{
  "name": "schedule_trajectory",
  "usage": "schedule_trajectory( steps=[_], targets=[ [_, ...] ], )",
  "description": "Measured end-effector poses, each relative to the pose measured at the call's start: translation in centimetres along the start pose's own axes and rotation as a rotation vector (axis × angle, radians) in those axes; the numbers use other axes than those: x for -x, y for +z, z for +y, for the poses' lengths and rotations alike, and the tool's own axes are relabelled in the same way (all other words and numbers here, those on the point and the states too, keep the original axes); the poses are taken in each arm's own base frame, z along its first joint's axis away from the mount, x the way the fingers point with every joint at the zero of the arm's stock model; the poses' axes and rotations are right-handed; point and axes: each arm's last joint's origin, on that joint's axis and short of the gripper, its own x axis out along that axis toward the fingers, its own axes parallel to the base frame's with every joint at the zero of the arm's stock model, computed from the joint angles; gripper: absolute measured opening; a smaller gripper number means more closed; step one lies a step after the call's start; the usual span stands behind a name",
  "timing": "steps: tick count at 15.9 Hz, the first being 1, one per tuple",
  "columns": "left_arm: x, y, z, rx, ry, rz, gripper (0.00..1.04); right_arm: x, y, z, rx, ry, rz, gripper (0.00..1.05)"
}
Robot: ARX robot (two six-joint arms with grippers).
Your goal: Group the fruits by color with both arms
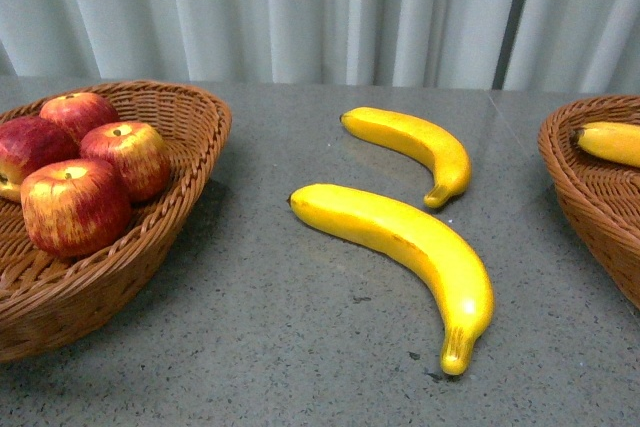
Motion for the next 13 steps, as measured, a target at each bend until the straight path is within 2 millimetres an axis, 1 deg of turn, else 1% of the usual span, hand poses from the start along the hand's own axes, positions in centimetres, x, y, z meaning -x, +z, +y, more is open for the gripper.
schedule_trajectory(
  steps=[1, 2, 3, 4, 6, 13],
  targets=[
    [1.7, -2.1, 0.9, -0.001, 0.008, 0.014, 0.02, 0.0, 0.0, 0.0, 0.0, 0.0, 0.0, 0.98],
    [3.0, -3.0, 2.2, 0.001, 0.027, 0.005, 0.02, 0.0, 0.0, 0.0, 0.0, 0.0, 0.0, 0.98],
    [4.0, -4.0, 2.0, 0.0, -0.001, 0.011, 0.02, 0.0, 0.0, 0.0, 0.0, 0.0, 0.0, 0.98],
    [4.8, -4.4, 2.0, 0.0, -0.001, 0.004, 0.02, 0.0, 0.0, 0.0, 0.0, 0.0, 0.0, 0.98],
    [5.3, -5.1, 2.0, 0.0, 0.0, -0.005, 0.02, 0.0, 0.0, 0.0, 0.0, 0.0, 0.0, 0.98],
    [6.1, -5.0, 2.0, 0.0, -0.001, -0.013, 0.02, 0.0, 0.0, 0.0, 0.0, 0.0, 0.0, 0.98]
  ],
)
